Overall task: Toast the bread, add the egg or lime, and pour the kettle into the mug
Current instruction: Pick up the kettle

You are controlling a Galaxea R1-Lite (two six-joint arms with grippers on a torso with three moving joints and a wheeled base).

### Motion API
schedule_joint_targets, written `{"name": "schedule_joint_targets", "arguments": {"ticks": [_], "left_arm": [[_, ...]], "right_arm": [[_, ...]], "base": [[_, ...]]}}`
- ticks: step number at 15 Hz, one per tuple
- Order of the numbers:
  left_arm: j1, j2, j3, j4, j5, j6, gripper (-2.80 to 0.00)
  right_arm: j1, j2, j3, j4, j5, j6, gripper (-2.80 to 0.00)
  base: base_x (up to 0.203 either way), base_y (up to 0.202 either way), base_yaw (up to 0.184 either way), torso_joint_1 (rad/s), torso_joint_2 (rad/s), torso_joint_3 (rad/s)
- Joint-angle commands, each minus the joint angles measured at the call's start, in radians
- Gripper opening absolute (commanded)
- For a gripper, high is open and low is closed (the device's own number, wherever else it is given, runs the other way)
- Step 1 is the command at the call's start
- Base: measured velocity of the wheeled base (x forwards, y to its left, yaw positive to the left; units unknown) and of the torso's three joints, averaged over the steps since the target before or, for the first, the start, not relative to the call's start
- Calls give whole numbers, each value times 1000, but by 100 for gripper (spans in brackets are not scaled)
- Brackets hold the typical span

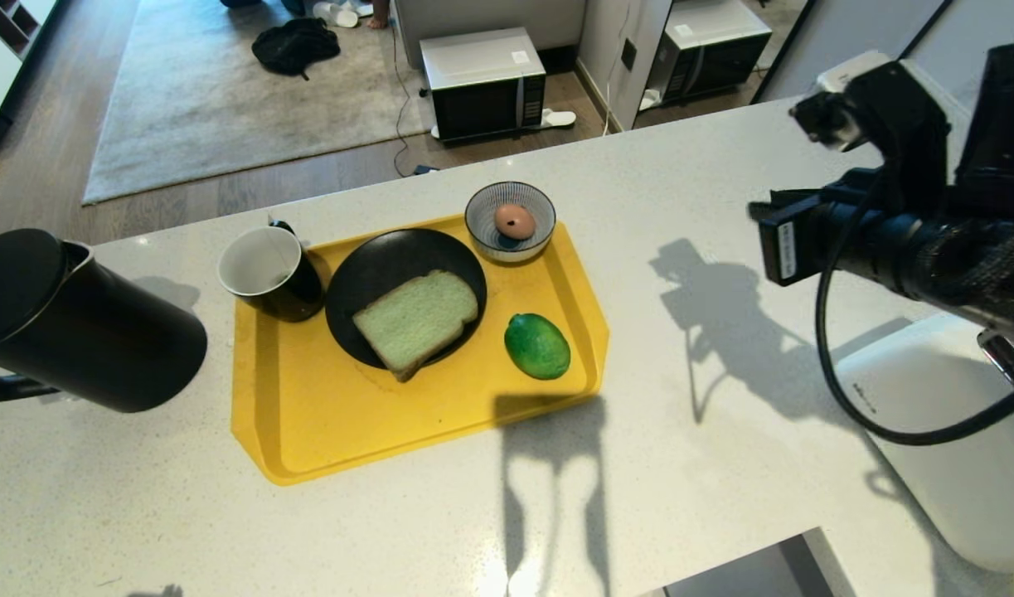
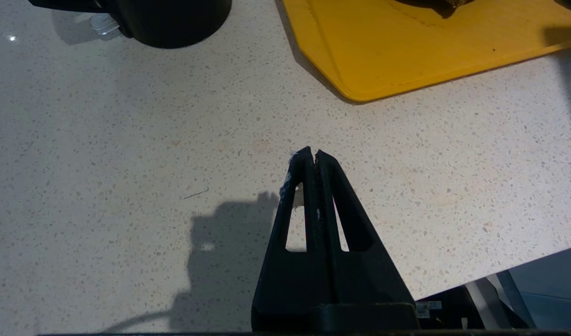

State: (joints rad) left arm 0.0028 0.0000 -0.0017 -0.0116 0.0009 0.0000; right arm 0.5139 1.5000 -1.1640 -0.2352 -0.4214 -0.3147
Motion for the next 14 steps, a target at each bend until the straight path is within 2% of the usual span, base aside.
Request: {"name": "schedule_joint_targets", "arguments": {"ticks": [1,4,7,9,14], "left_arm": [[0,0,0,-1,2,0,-280],[0,0,0,-1,1,0,-280],[0,0,0,-1,1,0,-280],[0,0,0,-1,1,0,-280],[0,0,0,-1,1,0,-280]], "right_arm": [[-51,-93,-8,45,24,6,-280],[-138,-239,-57,231,150,102,-280],[-198,-443,-32,349,247,172,-280],[-218,-594,49,379,262,191,-280],[-255,-960,337,399,214,203,-280]], "base": [[0,0,0,0,0,0],[0,0,0,0,0,0],[0,0,0,0,0,0],[0,0,0,0,0,0],[0,0,0,0,0,0]]}}
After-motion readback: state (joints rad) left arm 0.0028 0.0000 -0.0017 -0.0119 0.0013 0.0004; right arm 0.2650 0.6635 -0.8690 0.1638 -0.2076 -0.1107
